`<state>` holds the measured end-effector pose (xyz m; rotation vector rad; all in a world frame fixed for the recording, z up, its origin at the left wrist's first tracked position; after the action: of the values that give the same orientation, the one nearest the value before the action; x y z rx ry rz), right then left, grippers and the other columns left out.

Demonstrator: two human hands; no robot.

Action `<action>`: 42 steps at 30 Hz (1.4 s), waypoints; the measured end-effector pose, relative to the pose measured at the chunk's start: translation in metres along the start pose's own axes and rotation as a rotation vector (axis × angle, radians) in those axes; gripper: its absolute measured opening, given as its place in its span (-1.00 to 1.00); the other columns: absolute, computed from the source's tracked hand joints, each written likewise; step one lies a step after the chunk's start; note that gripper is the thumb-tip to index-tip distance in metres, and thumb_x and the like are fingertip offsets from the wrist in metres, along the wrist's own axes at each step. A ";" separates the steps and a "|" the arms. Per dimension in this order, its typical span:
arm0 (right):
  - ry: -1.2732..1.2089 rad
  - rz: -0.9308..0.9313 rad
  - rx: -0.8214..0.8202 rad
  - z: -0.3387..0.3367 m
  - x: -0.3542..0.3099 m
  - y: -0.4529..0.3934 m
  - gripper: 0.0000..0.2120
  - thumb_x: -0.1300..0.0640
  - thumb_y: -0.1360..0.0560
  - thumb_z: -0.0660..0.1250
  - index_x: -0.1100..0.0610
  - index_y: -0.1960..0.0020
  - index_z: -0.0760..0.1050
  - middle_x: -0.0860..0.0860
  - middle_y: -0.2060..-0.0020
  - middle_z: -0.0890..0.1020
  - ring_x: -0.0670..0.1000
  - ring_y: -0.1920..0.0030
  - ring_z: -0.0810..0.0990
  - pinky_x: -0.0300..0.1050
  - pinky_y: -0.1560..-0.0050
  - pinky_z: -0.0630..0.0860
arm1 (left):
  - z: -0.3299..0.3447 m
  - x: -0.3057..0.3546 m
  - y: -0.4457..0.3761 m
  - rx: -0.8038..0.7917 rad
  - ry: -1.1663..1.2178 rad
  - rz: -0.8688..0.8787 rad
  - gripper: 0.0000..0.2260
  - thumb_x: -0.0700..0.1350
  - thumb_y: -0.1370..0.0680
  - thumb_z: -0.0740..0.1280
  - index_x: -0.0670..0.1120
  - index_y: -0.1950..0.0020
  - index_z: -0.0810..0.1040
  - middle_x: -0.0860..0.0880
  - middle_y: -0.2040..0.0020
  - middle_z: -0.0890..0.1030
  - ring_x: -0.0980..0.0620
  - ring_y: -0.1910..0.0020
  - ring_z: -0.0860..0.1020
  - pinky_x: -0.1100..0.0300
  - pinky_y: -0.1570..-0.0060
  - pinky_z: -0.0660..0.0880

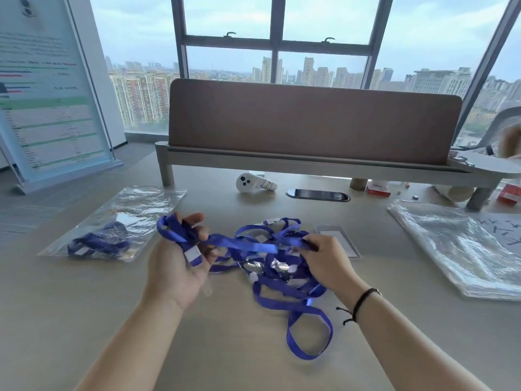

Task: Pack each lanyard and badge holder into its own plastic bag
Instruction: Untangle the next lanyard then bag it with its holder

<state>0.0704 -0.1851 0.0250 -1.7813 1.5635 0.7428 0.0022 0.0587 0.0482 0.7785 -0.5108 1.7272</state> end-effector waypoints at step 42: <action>-1.207 0.406 0.140 -0.083 -0.021 -0.064 -0.60 0.02 -0.62 -0.09 0.15 0.01 0.48 0.14 0.25 0.61 0.16 0.19 0.64 0.17 -0.04 0.56 | -0.027 0.018 -0.005 0.524 -0.720 0.352 -0.83 -0.17 -0.46 0.23 -0.03 0.22 0.60 0.09 0.28 0.64 -0.07 0.26 0.51 0.02 0.16 0.43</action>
<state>0.1309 -0.2317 0.0998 -0.5851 1.0327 1.4725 -0.0022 0.0905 0.0422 1.8045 -0.7109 1.8996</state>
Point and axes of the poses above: each hand's wrist, its own y-axis away from the middle knuckle, its own z-axis out of the palm, x = y × z, the point moved 3 cm from there along -y, towards the middle knuckle
